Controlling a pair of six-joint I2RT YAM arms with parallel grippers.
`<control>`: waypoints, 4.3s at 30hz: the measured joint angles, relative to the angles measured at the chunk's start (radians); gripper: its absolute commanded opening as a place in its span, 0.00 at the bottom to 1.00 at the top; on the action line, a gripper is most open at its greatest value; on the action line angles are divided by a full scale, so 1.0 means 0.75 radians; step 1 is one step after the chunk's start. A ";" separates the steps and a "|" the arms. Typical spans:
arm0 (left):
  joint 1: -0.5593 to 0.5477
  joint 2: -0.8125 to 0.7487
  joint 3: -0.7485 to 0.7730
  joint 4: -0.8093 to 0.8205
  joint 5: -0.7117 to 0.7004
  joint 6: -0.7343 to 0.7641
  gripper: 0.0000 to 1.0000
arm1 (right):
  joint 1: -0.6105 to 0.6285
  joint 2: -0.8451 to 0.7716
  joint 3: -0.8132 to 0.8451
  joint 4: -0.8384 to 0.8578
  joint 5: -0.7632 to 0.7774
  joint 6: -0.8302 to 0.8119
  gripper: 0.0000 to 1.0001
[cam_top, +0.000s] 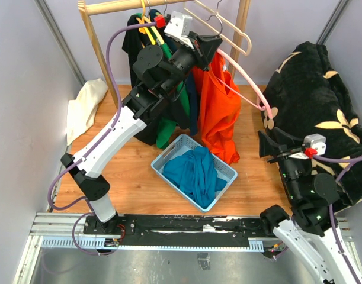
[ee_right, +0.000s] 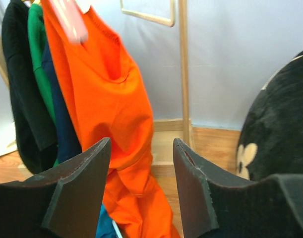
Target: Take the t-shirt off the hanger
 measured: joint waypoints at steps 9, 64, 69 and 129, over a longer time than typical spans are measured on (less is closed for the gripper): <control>-0.037 0.001 -0.014 -0.044 -0.005 0.094 0.00 | 0.000 -0.041 0.237 -0.149 0.105 -0.132 0.66; -0.145 0.011 -0.042 -0.152 -0.055 0.181 0.01 | 0.000 0.507 0.513 0.037 -0.293 -0.124 0.21; -0.145 0.011 -0.042 -0.151 -0.056 0.182 0.01 | 0.001 0.507 0.513 0.038 -0.312 -0.125 0.11; -0.075 -0.281 -0.712 0.173 0.017 0.109 0.68 | 0.003 0.387 0.413 0.058 -0.248 -0.161 0.01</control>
